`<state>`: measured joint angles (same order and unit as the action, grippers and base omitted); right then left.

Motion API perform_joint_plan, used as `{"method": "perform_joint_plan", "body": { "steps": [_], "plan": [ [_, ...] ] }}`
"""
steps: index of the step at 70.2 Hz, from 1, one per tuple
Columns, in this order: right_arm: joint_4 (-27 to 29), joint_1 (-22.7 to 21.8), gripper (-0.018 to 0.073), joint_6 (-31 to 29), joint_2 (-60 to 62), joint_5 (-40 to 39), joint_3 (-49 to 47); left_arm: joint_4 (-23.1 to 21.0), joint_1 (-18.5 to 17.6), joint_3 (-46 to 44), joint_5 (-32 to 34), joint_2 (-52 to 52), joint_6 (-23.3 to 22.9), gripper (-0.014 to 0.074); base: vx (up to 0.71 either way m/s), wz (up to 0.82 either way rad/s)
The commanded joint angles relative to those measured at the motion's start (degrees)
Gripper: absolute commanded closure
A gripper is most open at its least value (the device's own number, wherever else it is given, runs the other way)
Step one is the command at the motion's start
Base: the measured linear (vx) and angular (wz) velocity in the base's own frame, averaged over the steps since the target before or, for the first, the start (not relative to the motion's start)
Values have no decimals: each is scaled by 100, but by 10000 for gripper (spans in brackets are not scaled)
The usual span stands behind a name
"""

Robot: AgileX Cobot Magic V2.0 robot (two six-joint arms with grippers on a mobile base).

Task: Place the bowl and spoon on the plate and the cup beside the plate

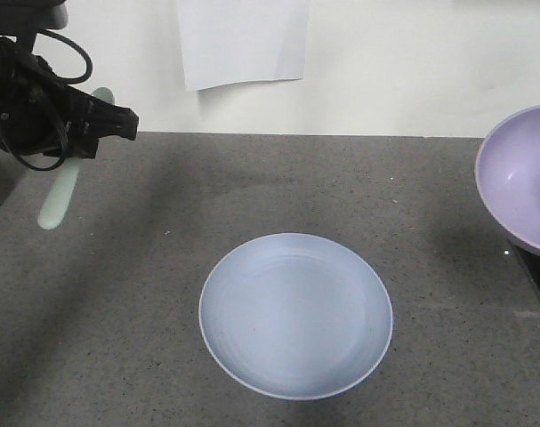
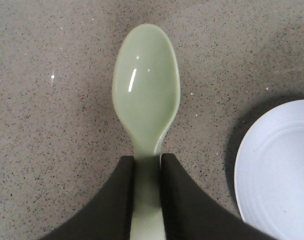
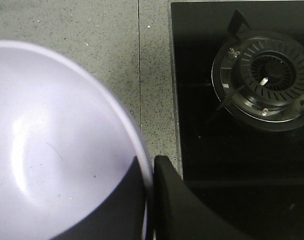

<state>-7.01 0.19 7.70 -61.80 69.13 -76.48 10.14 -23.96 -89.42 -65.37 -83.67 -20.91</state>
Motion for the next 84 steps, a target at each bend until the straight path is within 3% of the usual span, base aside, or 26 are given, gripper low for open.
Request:
{"method": "perform_joint_plan", "body": {
  "steps": [1,84],
  "plan": [
    [-78,-9,566,-17,91,-310,-161,59,-24,-146,269,208,-18,603,6,-1],
    [-78,-9,566,-17,91,-310,-161,59,-24,-146,269,208,-18,603,1,0]
  ]
}}
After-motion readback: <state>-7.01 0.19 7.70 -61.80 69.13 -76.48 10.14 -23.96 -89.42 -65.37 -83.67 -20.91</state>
